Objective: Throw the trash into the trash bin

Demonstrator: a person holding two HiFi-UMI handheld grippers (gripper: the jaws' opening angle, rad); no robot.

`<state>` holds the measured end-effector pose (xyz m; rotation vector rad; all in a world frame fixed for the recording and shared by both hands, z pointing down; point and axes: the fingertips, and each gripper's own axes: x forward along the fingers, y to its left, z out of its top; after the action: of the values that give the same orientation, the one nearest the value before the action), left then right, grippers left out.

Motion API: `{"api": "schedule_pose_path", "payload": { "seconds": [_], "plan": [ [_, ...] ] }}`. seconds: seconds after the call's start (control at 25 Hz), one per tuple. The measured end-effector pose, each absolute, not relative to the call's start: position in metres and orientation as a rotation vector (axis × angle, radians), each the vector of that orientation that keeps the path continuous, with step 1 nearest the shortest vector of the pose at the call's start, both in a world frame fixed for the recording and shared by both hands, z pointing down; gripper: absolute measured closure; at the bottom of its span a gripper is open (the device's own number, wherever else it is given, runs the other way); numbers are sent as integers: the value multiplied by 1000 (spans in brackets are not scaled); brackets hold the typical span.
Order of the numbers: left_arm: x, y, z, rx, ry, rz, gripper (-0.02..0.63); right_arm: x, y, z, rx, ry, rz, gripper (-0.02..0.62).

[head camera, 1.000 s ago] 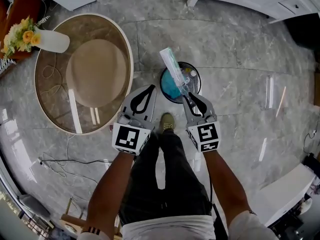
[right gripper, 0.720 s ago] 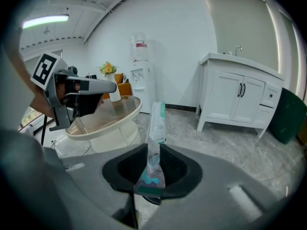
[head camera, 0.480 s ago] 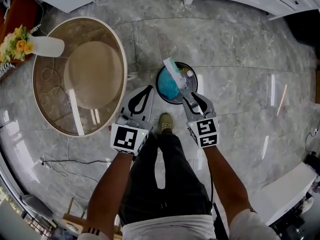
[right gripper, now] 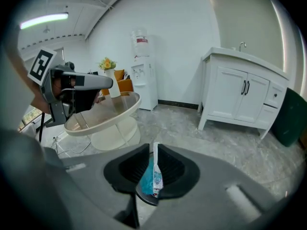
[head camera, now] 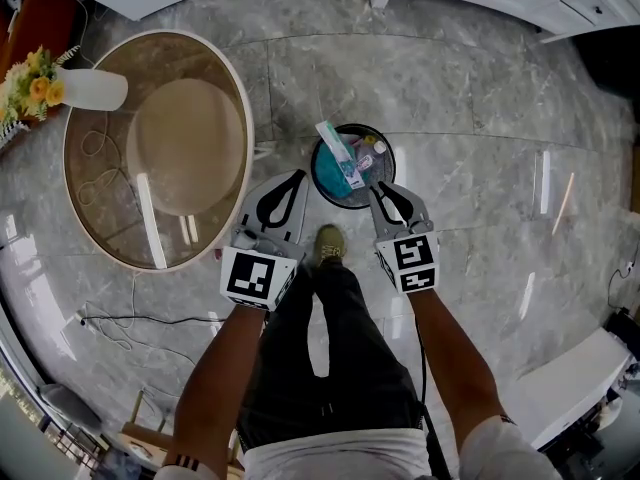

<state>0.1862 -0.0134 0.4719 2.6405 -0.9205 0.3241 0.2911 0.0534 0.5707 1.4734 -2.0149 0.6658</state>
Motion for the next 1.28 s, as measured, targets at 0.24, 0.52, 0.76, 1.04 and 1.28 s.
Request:
{"api": "schedule_pose_path", "payload": {
  "seconds": [0.24,0.52,0.76,1.04,1.28],
  "plan": [
    [186,-15,470,2643,-923,312,606,290,46,563,1484,-2038,635,594],
    [186,-15,454,2660,-906,306,606,278,32,528,1484,-2134,579,594],
    [188,-20,405,2696,-902,263,606,259,-1,450,1488,-2329,494,594],
    [173,-36,319,2758,-946,171,606,224,-32,337,1507,-2532,373,594],
    [151,-43,245,2798,-1002,100,606,190,-39,255,1454,-2664,263,594]
  ]
}}
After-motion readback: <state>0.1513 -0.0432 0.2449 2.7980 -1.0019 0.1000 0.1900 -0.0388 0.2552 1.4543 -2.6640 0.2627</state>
